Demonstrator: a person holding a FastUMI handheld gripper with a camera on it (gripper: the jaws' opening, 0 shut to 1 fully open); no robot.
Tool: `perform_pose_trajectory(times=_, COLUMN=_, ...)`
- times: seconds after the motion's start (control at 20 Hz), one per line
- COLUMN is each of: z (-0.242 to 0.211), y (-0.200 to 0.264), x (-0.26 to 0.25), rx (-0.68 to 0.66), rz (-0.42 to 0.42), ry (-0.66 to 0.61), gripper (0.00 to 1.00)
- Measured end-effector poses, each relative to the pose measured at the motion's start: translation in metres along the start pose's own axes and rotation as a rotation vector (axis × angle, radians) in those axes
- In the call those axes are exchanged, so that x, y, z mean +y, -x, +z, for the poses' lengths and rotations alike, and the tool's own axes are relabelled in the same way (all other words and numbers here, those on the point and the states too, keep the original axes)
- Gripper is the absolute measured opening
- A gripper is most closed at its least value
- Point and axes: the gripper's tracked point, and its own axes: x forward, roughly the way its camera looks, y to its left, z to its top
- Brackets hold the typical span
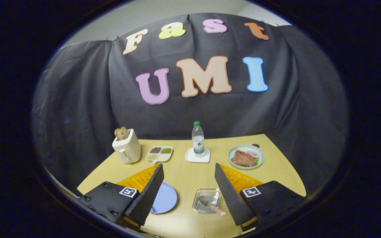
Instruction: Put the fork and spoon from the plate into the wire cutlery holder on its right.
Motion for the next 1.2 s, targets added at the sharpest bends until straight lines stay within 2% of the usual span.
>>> perform_pose_trajectory(times=0.2, z=0.033, y=0.025, x=-0.003, rx=-0.193, rz=-0.046, ry=-0.013, gripper=0.96)
perform_pose_trajectory(times=0.45, z=0.046, y=0.052, x=0.012, rx=-0.321, rz=-0.106, ry=0.127, gripper=0.96)
perform_pose_trajectory(times=0.75, z=0.056, y=0.062, x=0.045, rx=-0.384, rz=-0.069, ry=0.129, gripper=0.96)
perform_pose_trajectory(times=1.2, z=0.074, y=0.076, x=0.048, rx=-0.455, rz=-0.137, ry=0.149, gripper=0.96)
